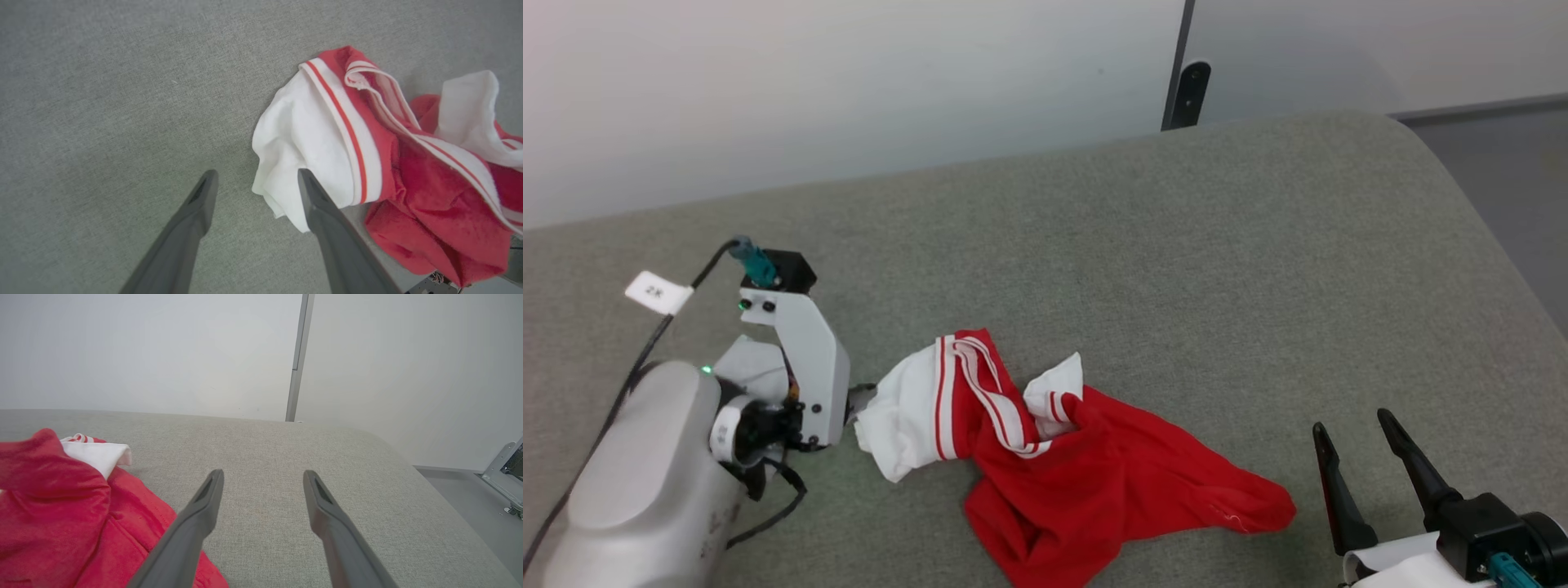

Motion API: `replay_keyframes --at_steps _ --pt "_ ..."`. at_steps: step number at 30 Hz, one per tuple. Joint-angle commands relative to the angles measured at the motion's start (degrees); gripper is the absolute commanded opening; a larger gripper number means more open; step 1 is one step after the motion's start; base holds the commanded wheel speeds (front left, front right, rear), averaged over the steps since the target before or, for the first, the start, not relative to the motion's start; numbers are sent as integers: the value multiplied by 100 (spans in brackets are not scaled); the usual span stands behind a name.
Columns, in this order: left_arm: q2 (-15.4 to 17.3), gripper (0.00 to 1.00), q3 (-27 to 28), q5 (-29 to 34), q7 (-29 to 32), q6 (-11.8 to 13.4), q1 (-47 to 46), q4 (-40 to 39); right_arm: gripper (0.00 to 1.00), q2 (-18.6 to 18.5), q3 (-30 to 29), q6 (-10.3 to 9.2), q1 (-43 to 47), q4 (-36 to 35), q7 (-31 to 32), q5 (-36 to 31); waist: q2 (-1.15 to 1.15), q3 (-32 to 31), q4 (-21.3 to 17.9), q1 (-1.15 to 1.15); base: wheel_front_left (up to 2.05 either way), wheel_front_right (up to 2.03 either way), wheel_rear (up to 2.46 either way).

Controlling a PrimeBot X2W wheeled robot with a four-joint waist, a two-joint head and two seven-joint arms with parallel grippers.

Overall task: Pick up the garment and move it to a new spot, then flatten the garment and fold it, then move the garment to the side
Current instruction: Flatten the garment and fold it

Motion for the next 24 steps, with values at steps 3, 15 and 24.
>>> replay_keyframes --at_steps 3,15,24 --pt "-1 100 -152 97 247 25 -163 165 100 42 18 -6 -88 28 -6 9 0 135 -74 0 0 0 0" --pt "-194 100 -561 223 491 -81 -401 806 100 92 84 -6 -275 57 -5 48 0 409 -137 0 0 0 0" --pt "-390 0 -712 262 259 -145 -580 1471 100 85 135 -6 -388 93 -6 68 0 535 -164 0 0 0 0"
